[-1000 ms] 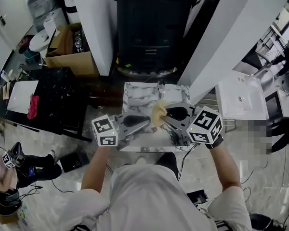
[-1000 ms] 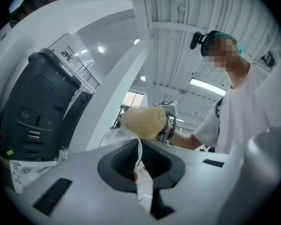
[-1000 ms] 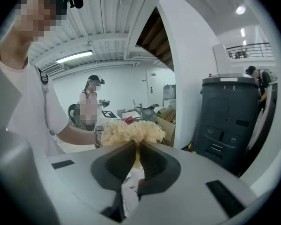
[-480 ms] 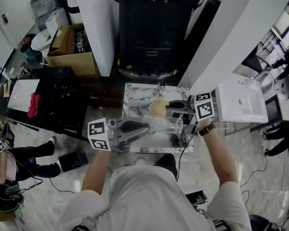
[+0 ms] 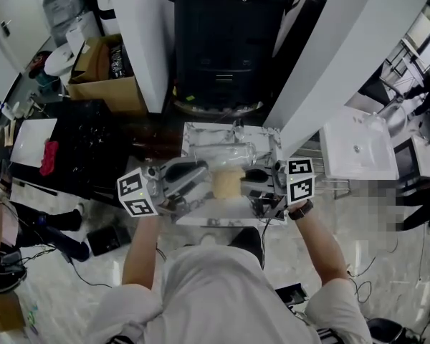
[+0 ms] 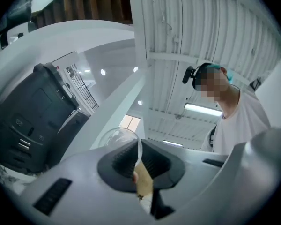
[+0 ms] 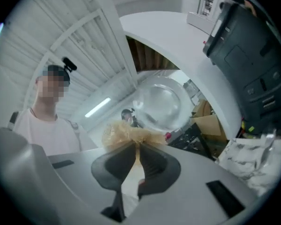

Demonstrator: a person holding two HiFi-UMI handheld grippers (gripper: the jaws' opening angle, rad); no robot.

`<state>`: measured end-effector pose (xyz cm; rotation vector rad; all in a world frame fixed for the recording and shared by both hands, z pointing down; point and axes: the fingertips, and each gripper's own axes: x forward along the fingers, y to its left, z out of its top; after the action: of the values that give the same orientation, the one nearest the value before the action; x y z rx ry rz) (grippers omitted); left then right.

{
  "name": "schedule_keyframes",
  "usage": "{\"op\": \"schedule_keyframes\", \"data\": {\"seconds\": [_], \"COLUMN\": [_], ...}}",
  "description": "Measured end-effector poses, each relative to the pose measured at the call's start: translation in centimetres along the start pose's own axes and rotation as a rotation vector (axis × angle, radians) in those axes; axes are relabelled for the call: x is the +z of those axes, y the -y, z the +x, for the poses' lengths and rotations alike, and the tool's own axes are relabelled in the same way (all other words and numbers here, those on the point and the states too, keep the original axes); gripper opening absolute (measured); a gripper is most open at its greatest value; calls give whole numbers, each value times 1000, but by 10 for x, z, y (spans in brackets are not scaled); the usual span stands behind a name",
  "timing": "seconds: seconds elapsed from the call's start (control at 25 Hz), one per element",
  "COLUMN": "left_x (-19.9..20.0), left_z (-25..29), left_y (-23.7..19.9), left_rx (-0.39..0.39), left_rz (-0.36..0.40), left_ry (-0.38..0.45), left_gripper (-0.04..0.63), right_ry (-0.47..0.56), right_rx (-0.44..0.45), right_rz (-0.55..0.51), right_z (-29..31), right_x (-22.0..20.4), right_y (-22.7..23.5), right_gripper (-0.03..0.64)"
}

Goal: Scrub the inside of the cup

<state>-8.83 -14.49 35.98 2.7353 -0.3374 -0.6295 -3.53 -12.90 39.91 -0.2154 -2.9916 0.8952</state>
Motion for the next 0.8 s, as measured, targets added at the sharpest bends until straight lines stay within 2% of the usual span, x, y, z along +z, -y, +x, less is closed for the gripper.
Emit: {"op": "schedule_keyframes", "data": {"seconds": [0.12,0.24,0.32,0.48,0.56,0.64,0.8], "left_x": [-7,-18,-27,-45,-47,-43,-22], "left_z": [-6,-9,-7,-3,0,2,0], "left_y": [-9,-12,-8,11,21,29,35], "left_rx": [42,65,48,-38,-87,-127,-179], "left_rz": [33,71,84,89,76,50,-24], "left_ry": [-47,-112,-164,-232,-228,-191,-68], "left_gripper": [25,25,25,25,25,25,25], "right_ry": [-94,-72,-71,-110,-138,-139,-33], "right_rx": [-98,-136,-195,-268,-282,-256,-177], "right_rz": [-134,-163,-187,-275,-316,-327,-280], "right_z": [-4,-13,-20,-31,-37,-41,-45], "right_x": [2,21,37,57,59,58,65], "right_y": [-7,-16,-13,-1,7,12,15], "right_gripper": [32,32,32,34,32,32,32]}}
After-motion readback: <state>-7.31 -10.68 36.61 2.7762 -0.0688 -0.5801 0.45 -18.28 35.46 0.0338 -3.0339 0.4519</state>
